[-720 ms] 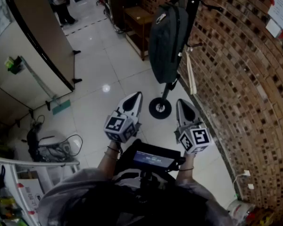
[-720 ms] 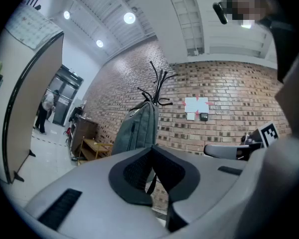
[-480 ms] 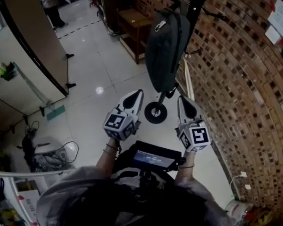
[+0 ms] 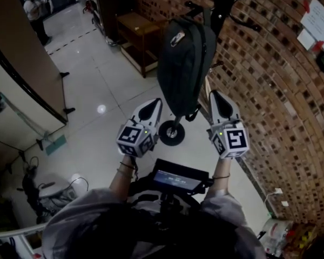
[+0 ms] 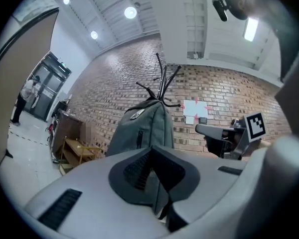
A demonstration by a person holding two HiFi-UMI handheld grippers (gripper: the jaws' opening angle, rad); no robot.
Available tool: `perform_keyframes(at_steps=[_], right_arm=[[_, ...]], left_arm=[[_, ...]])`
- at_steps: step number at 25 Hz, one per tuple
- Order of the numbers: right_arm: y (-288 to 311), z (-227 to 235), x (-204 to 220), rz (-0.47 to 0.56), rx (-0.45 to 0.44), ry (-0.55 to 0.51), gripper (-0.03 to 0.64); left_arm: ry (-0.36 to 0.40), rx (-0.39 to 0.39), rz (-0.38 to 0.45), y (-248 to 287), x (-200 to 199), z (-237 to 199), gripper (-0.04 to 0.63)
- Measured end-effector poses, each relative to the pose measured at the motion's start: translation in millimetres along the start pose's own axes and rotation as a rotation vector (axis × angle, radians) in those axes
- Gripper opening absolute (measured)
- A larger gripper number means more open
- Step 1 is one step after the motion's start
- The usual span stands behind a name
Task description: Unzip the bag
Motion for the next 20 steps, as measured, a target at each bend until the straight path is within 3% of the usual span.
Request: perform_keyframes(at_steps=[3, 6, 10, 15, 20], right_arm=[[23, 6, -10, 0.007, -0.008, -0.088, 0.031], [46, 10, -17, 0.001, -0.027, -0.17, 0.084], [75, 12, -21, -0.003, -0.041, -0.305, 0.084], [94, 8, -20, -0.074, -0.071, -0.458, 0.084], [103, 3, -10, -0.175, -0.123, -0.695, 0.084]], left_arm=[[-0.017, 0.037, 0.014, 11, 4, -10, 0.009], [-0.033, 0.07, 0.007, 19, 5, -17, 0.009], [-0.07, 0.094, -0.029, 26, -2, -21, 0.009], [-0.086, 0.096, -0.046, 27, 10, -37, 0.009], [-0.097, 0.075, -0.028, 31, 9, -43, 0.009]])
Point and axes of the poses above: the fingertips, and each gripper's own axes: y forward along the fingers, z to its right, x out of its underside, the point moved 8 cm from there along -y, backward along the fingers, and after that the axes turned 15 degrees about z, right-handed, at the moved point
